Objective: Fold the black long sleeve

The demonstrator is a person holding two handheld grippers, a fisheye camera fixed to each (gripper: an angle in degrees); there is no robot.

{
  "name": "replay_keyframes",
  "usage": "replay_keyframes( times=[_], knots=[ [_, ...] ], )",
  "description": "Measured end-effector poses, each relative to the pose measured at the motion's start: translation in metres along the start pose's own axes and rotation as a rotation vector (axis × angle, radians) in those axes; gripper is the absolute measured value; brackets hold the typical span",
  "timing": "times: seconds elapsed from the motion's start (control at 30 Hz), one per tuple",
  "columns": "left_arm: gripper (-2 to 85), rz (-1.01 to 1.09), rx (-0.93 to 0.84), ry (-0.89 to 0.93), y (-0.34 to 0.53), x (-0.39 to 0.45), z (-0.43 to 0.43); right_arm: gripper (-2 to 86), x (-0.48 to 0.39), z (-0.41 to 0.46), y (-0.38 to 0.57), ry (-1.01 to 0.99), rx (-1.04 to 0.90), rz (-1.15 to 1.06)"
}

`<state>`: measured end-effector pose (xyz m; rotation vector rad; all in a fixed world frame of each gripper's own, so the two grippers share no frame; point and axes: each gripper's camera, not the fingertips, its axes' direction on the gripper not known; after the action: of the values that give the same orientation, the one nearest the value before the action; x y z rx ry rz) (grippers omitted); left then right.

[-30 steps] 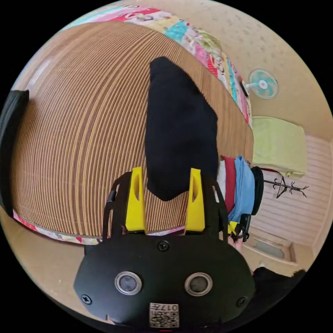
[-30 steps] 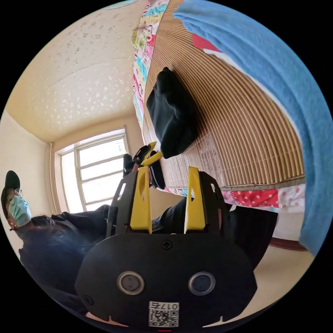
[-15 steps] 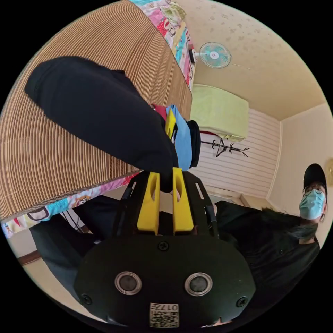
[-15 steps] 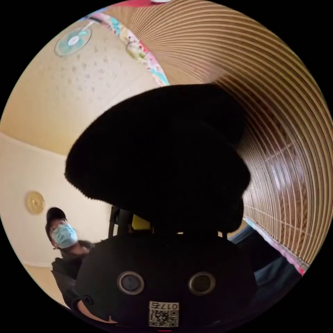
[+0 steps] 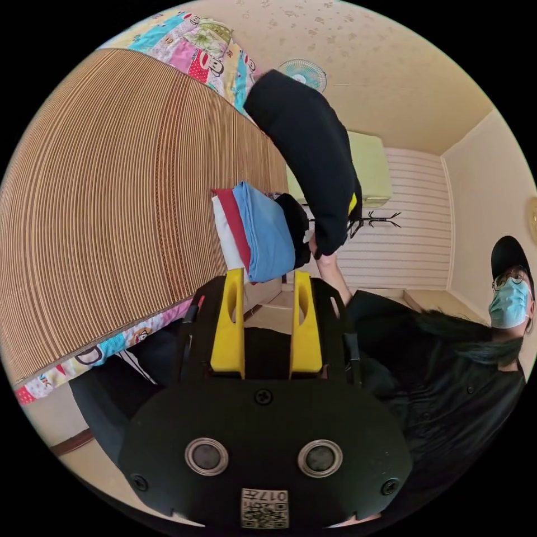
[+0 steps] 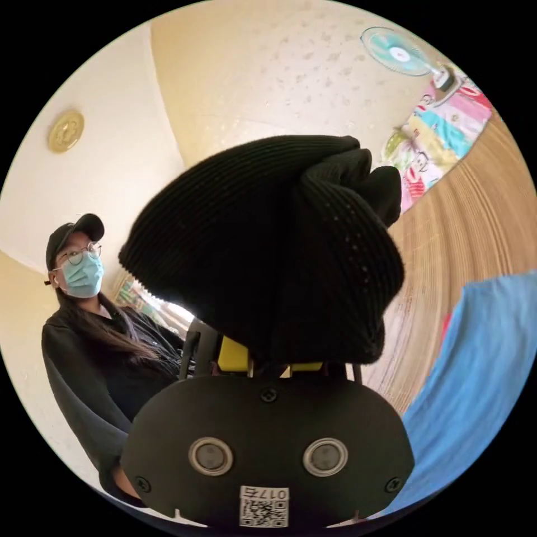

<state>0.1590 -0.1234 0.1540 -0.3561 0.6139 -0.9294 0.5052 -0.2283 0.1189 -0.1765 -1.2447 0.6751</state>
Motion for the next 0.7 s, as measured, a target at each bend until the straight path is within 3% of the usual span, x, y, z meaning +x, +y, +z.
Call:
replay_keyframes(
  times=[0.1, 0.17, 0.23, 0.43, 0.57, 0.7],
  knots=[
    [11.8, -0.06, 0.023, -0.007, 0.004, -0.009, -0.008, 9.0, 0.023, -0.069, 0.062, 0.197, 0.115, 0.237],
    [11.4, -0.093, 0.047, -0.012, 0.004, -0.013, -0.018, 9.0, 0.049, -0.115, 0.139, 0.459, 0.159, 0.567],
    [11.3, -0.105, 0.08, -0.026, 0.003, -0.015, -0.032, 8.9, 0.049, -0.135, 0.203, 0.604, 0.174, 0.732],
    [11.0, -0.095, 0.165, -0.184, 0.011, -0.016, -0.089, 2.2, 0.012, -0.102, 0.372, 0.553, 0.452, 0.972],
    [9.1, -0.132, 0.207, -0.322, 0.031, -0.032, -0.138, 0.7, 0.018, -0.01, 0.424, 0.586, 0.365, 1.1],
    [8.9, -0.191, 0.236, -0.493, 0.053, -0.06, -0.205, 0.4, 0.032, 0.086, 0.401, 0.531, 0.217, 0.97]
  ],
)
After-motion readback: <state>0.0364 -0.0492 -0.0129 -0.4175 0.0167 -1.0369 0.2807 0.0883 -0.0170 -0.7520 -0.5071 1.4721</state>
